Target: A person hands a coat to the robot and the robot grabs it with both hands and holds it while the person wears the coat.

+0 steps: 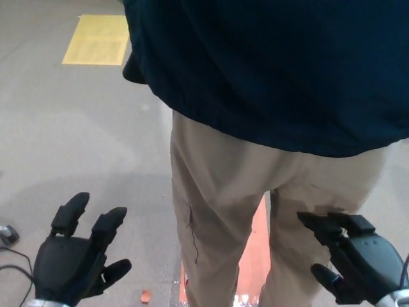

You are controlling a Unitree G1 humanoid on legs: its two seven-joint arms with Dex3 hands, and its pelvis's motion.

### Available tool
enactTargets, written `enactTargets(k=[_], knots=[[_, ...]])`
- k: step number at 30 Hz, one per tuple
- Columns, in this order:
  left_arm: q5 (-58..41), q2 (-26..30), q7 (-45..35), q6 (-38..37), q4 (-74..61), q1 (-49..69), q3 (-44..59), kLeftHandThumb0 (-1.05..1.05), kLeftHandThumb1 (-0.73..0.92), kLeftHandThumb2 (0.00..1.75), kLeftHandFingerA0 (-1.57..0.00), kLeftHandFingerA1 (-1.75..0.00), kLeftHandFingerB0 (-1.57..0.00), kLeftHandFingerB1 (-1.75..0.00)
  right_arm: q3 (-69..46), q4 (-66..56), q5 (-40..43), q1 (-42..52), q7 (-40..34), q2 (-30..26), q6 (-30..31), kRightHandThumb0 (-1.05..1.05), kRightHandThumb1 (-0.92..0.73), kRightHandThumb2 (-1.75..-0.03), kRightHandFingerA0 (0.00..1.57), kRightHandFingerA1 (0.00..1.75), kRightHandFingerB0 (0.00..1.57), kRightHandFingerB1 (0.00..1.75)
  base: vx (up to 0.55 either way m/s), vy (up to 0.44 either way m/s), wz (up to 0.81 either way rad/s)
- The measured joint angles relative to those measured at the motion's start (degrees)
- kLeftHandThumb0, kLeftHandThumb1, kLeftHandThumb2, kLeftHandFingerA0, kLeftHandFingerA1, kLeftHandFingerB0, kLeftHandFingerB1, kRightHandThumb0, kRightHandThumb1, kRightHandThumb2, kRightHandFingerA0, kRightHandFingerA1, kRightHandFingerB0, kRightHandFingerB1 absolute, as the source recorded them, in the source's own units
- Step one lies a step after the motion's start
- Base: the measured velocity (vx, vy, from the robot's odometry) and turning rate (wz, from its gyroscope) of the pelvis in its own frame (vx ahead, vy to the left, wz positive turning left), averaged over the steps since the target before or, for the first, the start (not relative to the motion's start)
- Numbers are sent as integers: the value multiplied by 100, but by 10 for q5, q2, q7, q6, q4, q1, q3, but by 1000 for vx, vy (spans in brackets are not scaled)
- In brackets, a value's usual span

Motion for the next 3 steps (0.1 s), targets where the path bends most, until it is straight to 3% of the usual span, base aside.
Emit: enactTargets(k=[3], knots=[[-2,0,-25,0,9,-15,0,-86,92,82,-23,-33,-24,-32,9,24,-1,-22,14,0,9,-31,-63,-117,0,46,0,45,0,0,0]])
